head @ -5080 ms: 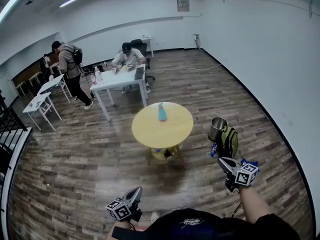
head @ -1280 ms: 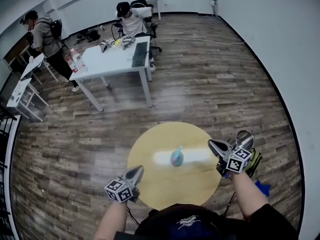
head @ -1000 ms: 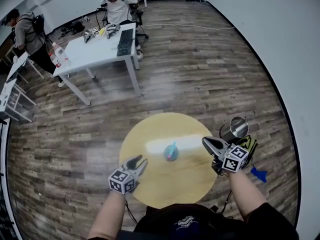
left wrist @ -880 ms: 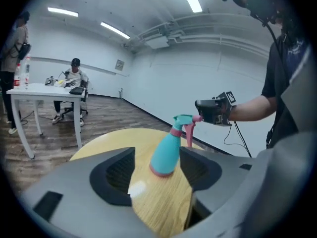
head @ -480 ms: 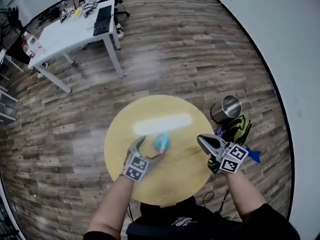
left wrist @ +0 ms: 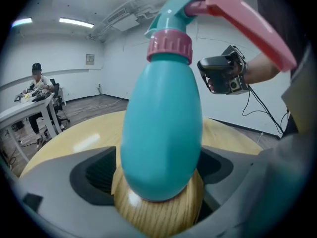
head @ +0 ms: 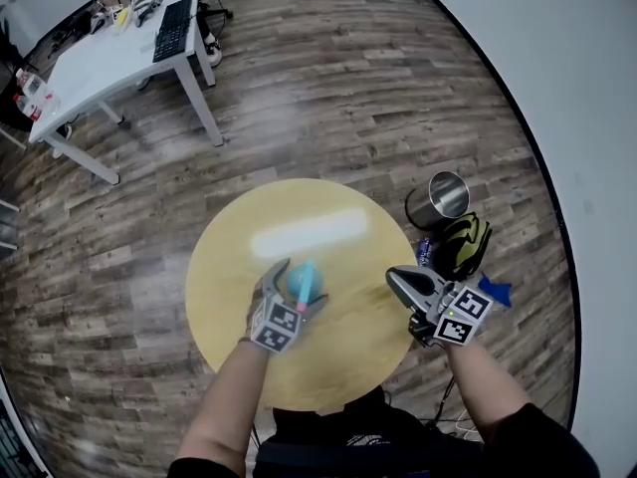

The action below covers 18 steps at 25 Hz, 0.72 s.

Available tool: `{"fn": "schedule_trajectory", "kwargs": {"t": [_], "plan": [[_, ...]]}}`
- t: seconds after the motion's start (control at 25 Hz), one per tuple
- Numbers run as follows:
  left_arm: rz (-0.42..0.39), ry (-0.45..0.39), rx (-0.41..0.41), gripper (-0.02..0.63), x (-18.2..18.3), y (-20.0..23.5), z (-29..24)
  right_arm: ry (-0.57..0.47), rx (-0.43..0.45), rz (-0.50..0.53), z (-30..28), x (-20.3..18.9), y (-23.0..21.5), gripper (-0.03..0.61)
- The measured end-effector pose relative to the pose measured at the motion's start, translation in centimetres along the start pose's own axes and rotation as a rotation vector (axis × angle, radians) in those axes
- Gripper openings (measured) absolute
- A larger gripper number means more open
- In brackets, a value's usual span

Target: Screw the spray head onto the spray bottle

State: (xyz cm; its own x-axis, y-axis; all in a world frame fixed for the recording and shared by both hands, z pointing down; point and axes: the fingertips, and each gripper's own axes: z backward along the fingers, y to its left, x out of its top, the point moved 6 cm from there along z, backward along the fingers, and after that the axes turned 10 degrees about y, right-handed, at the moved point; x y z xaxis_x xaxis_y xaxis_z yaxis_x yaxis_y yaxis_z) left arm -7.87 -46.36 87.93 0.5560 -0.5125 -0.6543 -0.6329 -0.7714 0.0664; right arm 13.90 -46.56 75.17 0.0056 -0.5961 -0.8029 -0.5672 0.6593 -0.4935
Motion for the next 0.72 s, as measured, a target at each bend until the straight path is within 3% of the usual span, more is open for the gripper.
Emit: {"fn": "schedule_trajectory", "kwargs": {"t": [0.24,0.48,0.6,0.72], "plan": [[0.019,0.017,0.045,0.475,-0.4,0.1,-2.2,0.002,0.003,-0.014,0.4,-0.6,-1.1,0.023],[-0.008,0.063,0.033,0.462,0.6,0.9,-2.1,0.005,0.003,-0.021,0.6,-0.5,-1.6,0.023],[-0.073,0.120,0.051,0.460,1.8,1.5,-1.1,0.004,0.013,-0.020,0.5,0.4,-1.4,0.023],[-0.195,0.184,0.071,0.460,3.5,1.8,1.0,-0.005,0.027,-0.010,1.0,1.6,-0.8,0.023]]}}
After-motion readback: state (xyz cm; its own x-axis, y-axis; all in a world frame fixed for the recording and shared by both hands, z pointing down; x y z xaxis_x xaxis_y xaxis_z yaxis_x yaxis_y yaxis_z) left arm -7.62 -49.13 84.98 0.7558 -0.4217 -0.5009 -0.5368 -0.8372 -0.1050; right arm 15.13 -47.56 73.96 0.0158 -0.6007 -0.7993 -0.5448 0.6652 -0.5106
